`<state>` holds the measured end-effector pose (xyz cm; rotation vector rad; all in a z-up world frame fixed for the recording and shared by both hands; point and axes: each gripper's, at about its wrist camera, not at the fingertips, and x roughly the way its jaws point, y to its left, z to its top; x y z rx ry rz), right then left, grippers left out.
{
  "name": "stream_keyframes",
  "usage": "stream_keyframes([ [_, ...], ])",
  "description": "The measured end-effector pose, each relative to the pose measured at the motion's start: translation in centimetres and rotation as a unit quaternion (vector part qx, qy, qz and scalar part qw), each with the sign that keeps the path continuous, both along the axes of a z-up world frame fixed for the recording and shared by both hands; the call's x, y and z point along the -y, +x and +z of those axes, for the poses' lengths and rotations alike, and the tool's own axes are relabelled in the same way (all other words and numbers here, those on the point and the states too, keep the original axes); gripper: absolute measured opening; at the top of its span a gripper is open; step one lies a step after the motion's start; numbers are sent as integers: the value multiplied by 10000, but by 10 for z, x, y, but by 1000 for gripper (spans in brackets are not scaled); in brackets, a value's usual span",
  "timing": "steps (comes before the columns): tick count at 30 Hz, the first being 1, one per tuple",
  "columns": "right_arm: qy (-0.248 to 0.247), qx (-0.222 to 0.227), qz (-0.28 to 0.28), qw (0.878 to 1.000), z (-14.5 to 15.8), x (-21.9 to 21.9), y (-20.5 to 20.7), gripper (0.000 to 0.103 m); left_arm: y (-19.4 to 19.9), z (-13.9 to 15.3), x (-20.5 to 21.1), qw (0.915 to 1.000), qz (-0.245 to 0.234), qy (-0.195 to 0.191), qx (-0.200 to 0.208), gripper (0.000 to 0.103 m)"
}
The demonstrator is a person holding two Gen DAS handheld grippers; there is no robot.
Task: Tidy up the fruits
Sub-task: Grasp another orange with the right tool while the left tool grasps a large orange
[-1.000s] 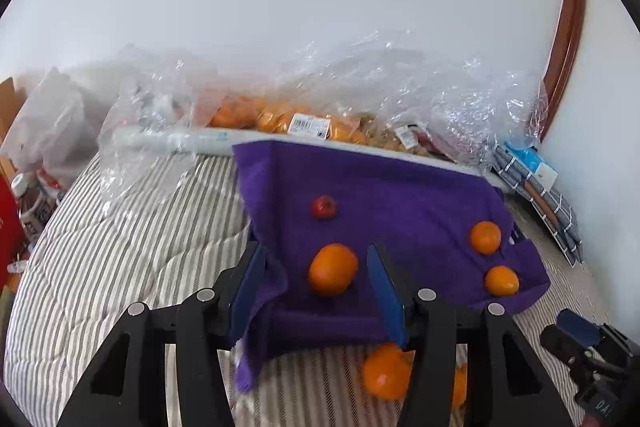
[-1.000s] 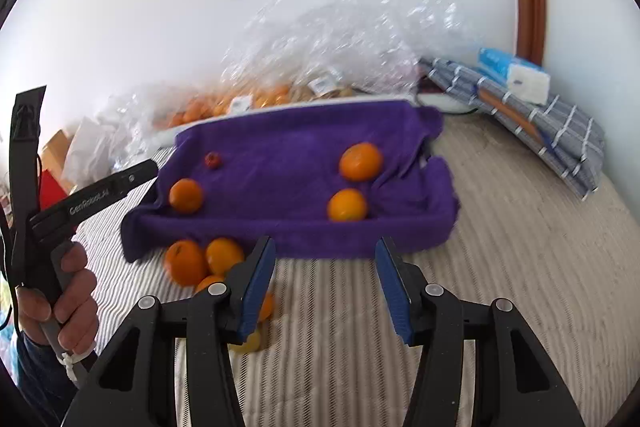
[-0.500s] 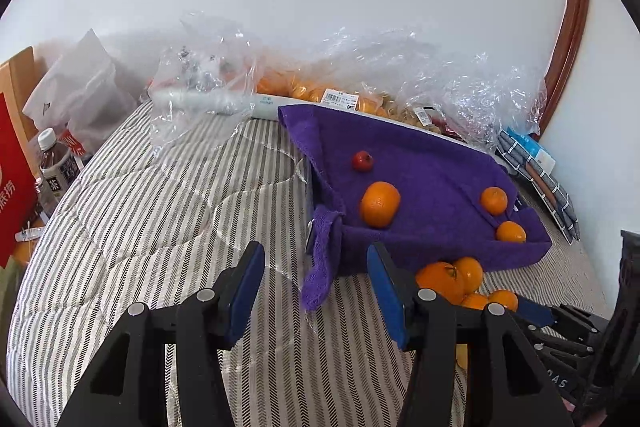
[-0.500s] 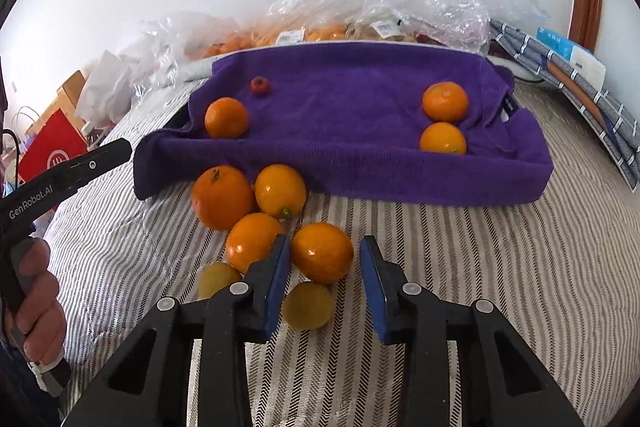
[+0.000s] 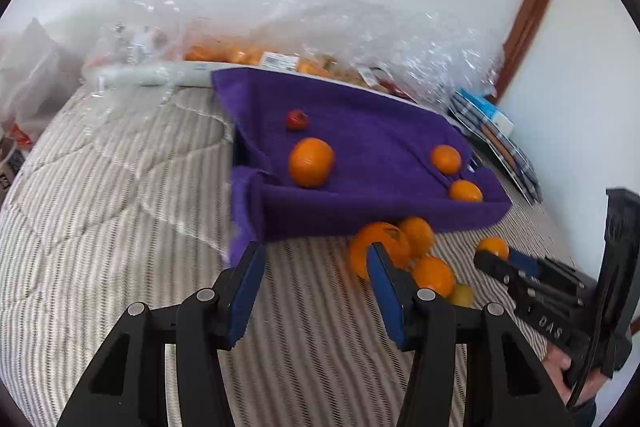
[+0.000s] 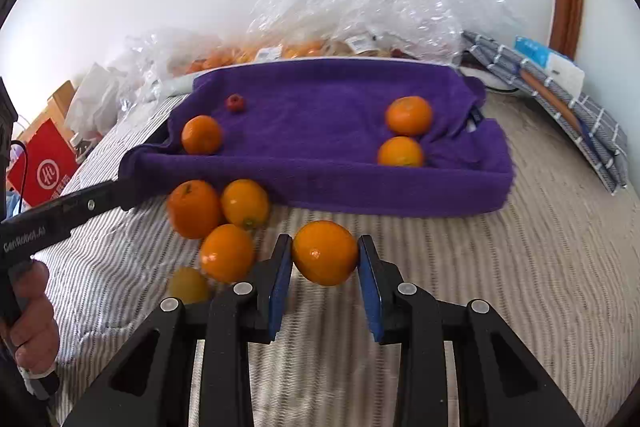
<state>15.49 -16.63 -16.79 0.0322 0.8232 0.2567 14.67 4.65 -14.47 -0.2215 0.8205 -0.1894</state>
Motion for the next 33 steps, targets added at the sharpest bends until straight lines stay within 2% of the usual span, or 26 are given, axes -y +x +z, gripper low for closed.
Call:
stream_keyframes([
  [5,-1,73,-242,9997,-1,28,1,33,9,-6,28,9997,-193,90,-147,51],
  [8,132,-11,-265,9996,-6,40,1,33,16,-12,36,9994,-146,37,-301,51],
  [11,341,120,-205,9991,-2,44,-1,33,18,-16,37,9991,-128,-188,-344,52],
  [15,334,85,-133,9993,-3,40,1,33,19,-18,41,9992,-138,-183,-316,53],
  [18,371,54,-128,9992,-4,41,1,33,22,-23,44,9986,-229,-179,-436,49],
  [20,366,42,-159,9992,-5,42,2,33,21,-21,46,9989,-246,-157,-380,48],
  [22,372,54,-173,9991,-4,43,1,33,21,-22,46,9989,-233,-150,-387,41],
  [27,394,63,-242,9989,-5,46,0,33,19,-19,41,9994,-116,-188,-280,40],
  [33,439,106,-293,9985,-4,49,-1,33,11,-7,27,9993,182,-313,103,40],
])
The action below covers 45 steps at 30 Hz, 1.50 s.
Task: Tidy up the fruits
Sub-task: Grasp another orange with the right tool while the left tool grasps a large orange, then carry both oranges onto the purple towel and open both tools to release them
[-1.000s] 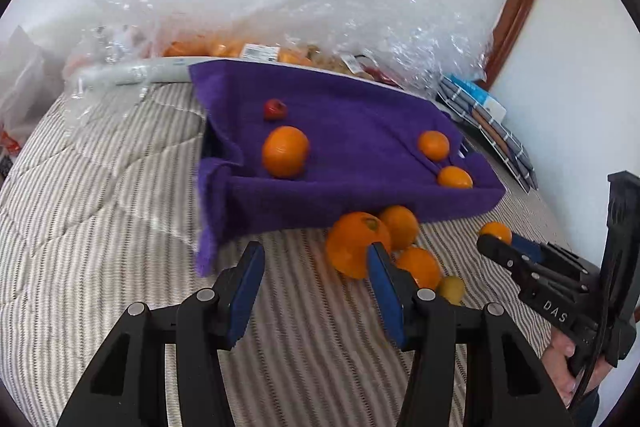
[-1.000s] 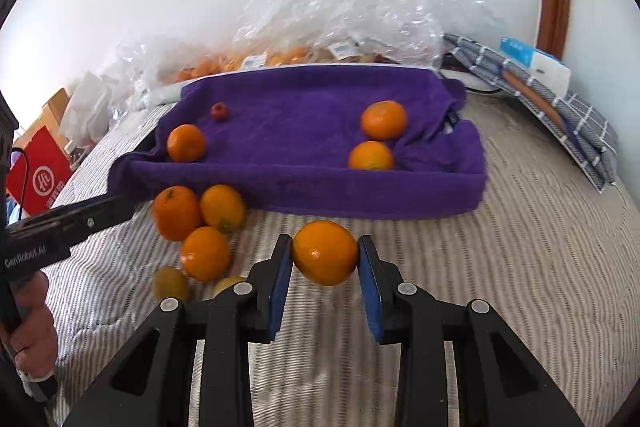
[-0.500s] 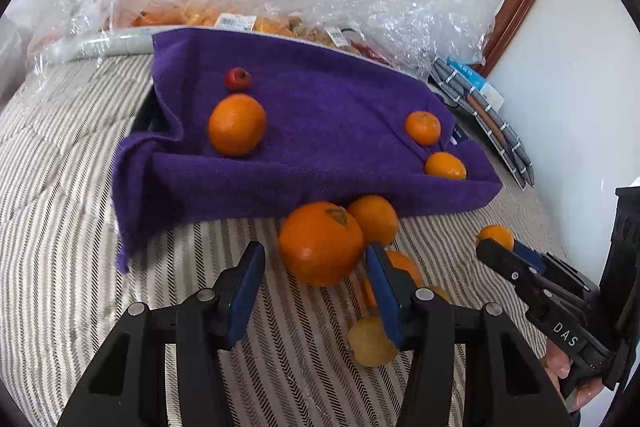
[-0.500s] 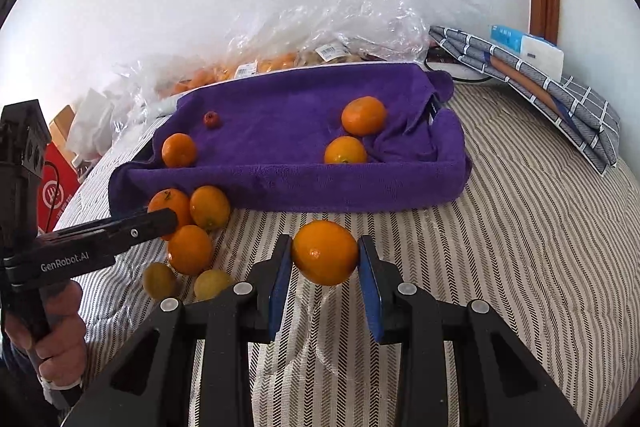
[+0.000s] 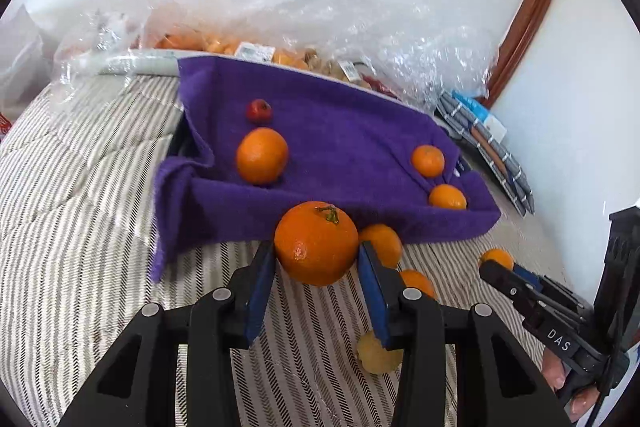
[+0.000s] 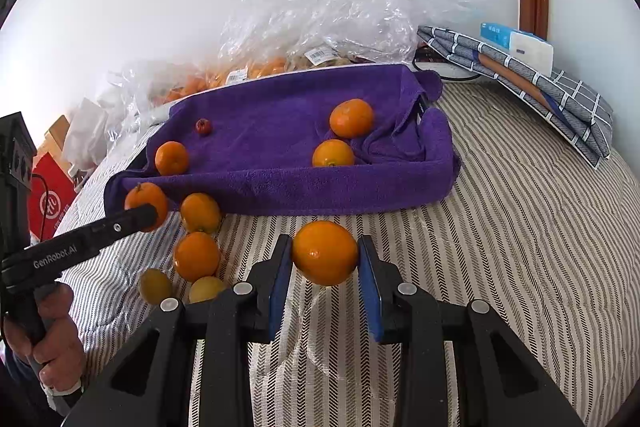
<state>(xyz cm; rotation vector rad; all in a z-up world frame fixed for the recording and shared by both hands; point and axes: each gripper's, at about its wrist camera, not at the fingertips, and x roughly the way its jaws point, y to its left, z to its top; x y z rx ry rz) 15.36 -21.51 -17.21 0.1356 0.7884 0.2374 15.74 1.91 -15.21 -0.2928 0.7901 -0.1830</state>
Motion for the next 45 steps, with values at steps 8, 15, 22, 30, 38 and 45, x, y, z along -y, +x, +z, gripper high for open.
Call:
stream_keyframes([
  [8,109,59,-20,9999,1,4,-1,33,-8,13,-3,9993,94,124,348,40],
  [15,-84,151,29,9998,23,9,11,33,1,27,-5,9994,70,149,288,40],
  [22,-292,439,30,9986,52,17,56,33,37,42,15,9986,-17,348,402,40],
  [30,-22,-114,181,9998,19,28,94,33,65,17,25,9996,4,241,153,40],
  [38,-22,-448,123,9989,2,30,102,33,72,5,22,9998,53,177,-112,40],
  [45,-106,-391,61,9992,-1,28,102,33,74,2,24,9994,112,297,-122,40],
])
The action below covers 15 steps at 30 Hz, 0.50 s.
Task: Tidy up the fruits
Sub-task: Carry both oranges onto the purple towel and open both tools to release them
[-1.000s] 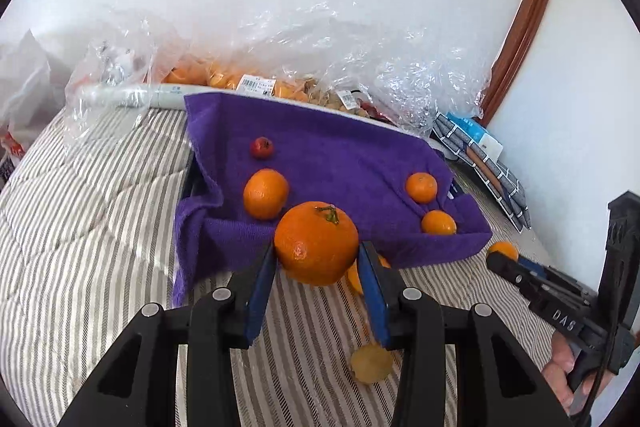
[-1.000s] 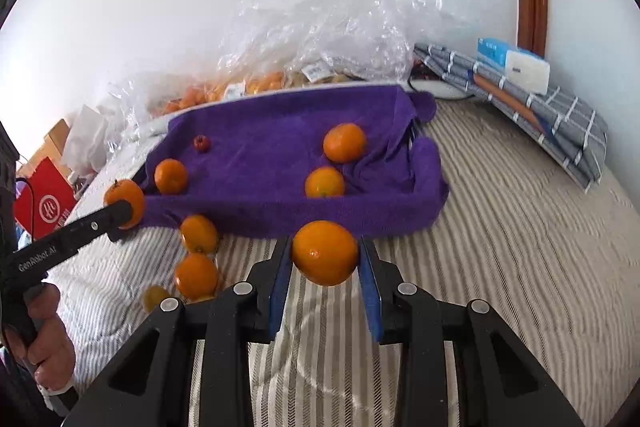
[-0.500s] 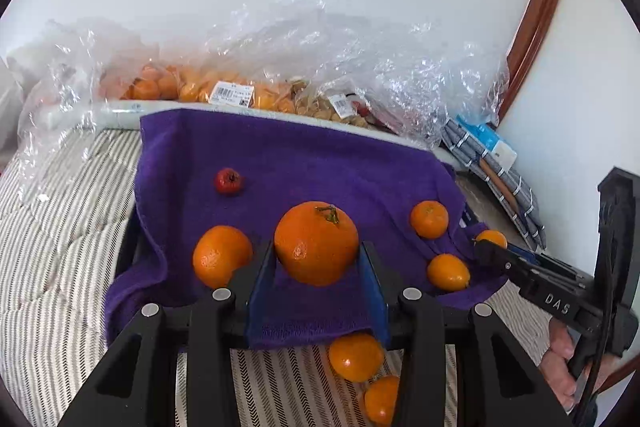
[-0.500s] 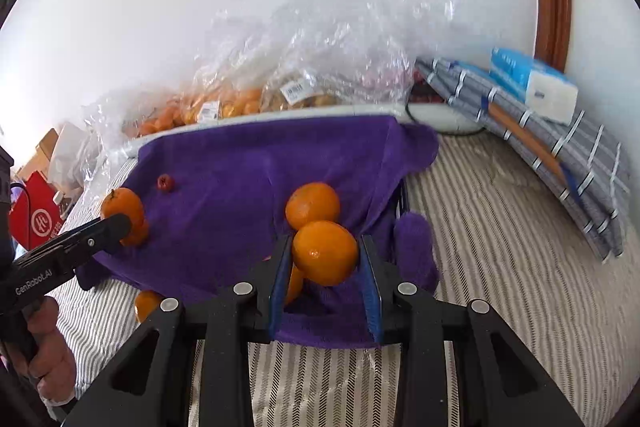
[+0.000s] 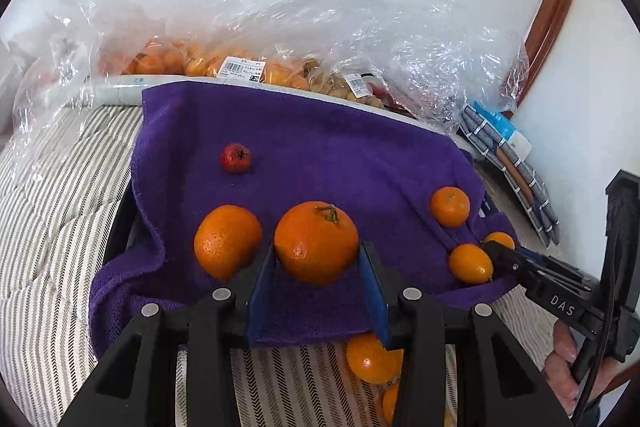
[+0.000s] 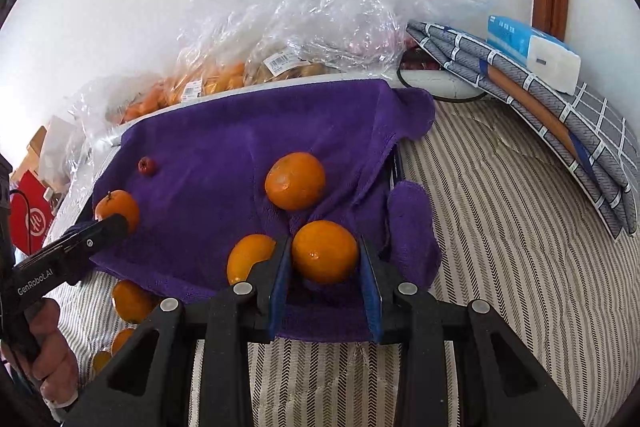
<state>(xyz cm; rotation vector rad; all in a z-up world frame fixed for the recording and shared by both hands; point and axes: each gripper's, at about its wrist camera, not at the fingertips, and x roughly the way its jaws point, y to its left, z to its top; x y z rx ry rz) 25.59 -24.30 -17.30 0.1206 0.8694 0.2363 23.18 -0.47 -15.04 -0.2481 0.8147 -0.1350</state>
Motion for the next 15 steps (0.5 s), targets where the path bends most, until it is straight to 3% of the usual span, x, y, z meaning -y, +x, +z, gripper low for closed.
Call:
stream_keyframes([
  [15,-168,562,-17,9983,15,-4,-13,51,-1,0,10,9995,-134,270,73,40],
])
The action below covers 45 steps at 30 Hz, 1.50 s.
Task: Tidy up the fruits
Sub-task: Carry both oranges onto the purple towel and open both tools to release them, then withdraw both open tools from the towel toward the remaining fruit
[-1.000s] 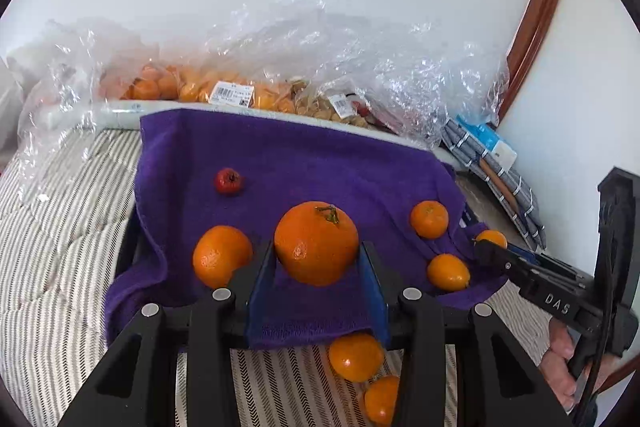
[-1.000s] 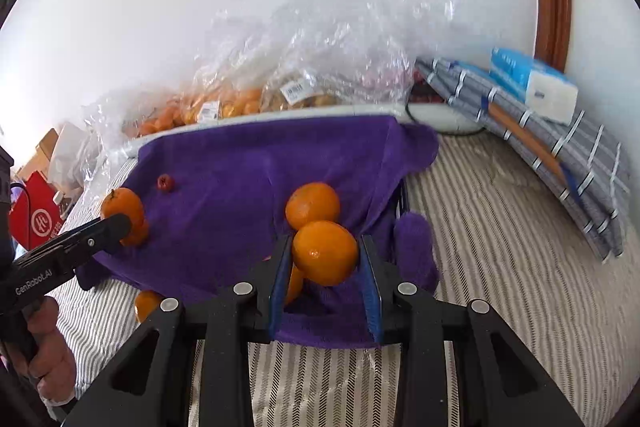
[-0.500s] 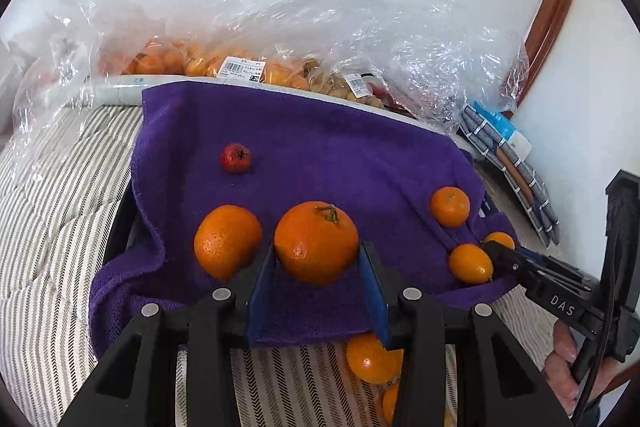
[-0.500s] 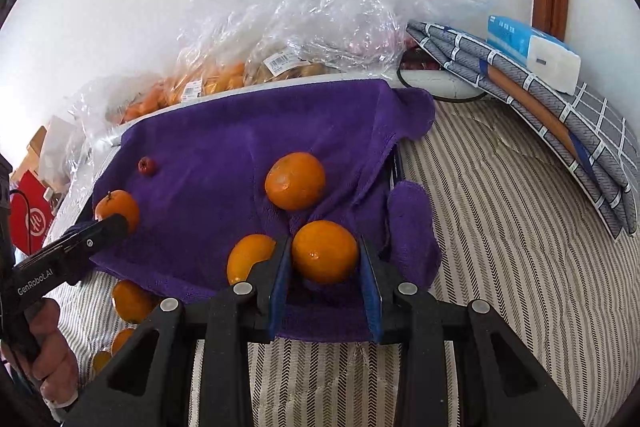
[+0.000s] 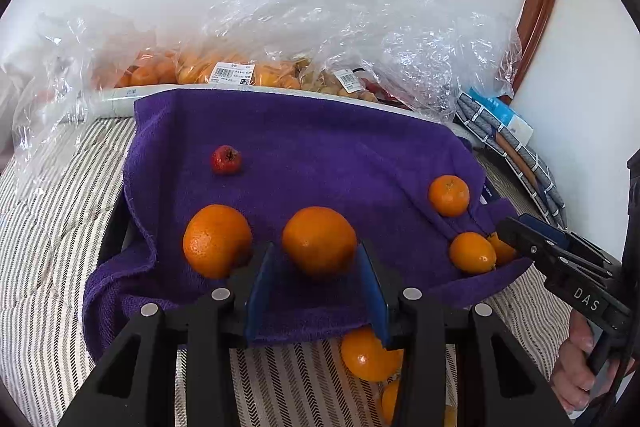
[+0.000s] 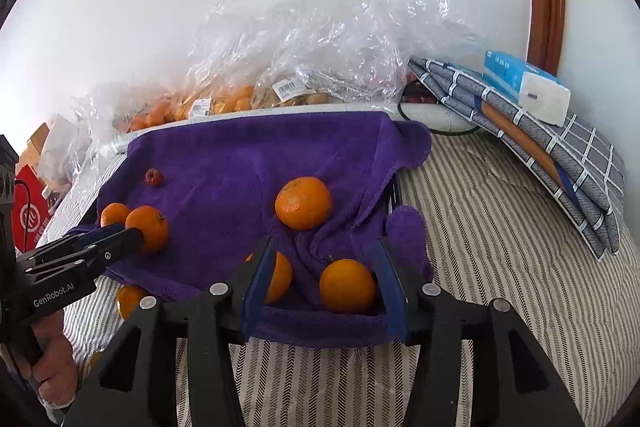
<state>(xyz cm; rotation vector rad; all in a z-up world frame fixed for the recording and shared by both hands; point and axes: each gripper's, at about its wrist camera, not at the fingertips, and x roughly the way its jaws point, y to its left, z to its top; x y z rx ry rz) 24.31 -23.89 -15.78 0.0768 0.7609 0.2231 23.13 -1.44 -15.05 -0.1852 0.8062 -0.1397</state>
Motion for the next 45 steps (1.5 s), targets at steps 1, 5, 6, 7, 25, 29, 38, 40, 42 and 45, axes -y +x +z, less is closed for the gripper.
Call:
stream_keyframes([
  [1,-4,38,-14,10000,1,0,-1,52,-1,0,0,10000,-13,-11,13,40],
  [5,-87,160,-103,9998,2,0,-5,53,-4,3,1,9999,11,56,123,41],
  [6,-149,198,-130,9996,3,1,-6,53,-5,4,1,9998,21,76,162,42],
  [7,-226,267,-165,9993,5,1,-8,53,-6,5,1,9998,20,84,202,42],
  [25,-186,402,-488,9978,36,1,-73,53,-40,26,-4,9941,6,216,1062,53],
  [29,-244,278,-626,9974,34,0,-86,53,-53,30,-15,9934,94,70,1143,54],
  [38,-49,91,-807,9967,28,-1,-105,53,-92,28,-35,9924,177,410,1149,56],
  [40,59,-3,-735,9973,24,-5,-106,53,-97,27,-42,9926,260,525,1066,56],
  [42,44,-55,-629,9980,19,-14,-108,53,-103,25,-52,9933,370,539,953,56],
  [45,-30,-116,-487,9987,12,-28,-110,53,-111,24,-68,9942,491,497,812,56],
])
